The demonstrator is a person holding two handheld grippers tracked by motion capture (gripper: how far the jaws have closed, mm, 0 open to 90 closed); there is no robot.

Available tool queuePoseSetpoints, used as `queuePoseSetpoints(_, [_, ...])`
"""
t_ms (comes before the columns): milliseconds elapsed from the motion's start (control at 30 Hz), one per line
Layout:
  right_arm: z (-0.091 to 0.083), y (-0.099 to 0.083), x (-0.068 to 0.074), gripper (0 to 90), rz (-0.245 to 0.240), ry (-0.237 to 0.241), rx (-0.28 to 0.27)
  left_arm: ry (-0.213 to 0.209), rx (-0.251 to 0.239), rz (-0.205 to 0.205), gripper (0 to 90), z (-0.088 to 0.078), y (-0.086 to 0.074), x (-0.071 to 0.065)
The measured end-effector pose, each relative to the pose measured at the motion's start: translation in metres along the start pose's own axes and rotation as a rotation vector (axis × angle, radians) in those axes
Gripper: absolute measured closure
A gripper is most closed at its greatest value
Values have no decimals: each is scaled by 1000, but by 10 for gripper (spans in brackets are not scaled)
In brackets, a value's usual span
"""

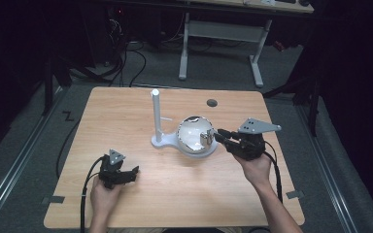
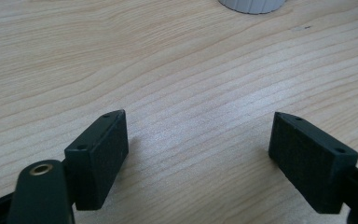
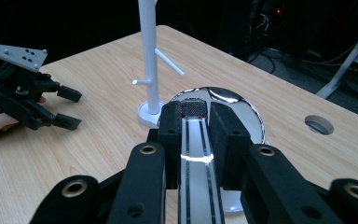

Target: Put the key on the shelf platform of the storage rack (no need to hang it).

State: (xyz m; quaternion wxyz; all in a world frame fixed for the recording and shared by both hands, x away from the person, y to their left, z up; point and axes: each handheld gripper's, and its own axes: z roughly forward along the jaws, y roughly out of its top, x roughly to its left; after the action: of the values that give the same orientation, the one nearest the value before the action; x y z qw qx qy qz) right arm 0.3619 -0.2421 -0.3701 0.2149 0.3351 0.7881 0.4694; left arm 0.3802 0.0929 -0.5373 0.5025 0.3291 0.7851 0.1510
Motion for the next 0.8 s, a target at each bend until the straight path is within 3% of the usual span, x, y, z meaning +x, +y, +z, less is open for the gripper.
queuePoseSetpoints(367, [18,9,-5,759,13,0,15,0,0,1,201,0,0,0])
queuePoseSetpoints(800, [40,5,-18,758,53,-17,62,0,0,0,201,0,0,0])
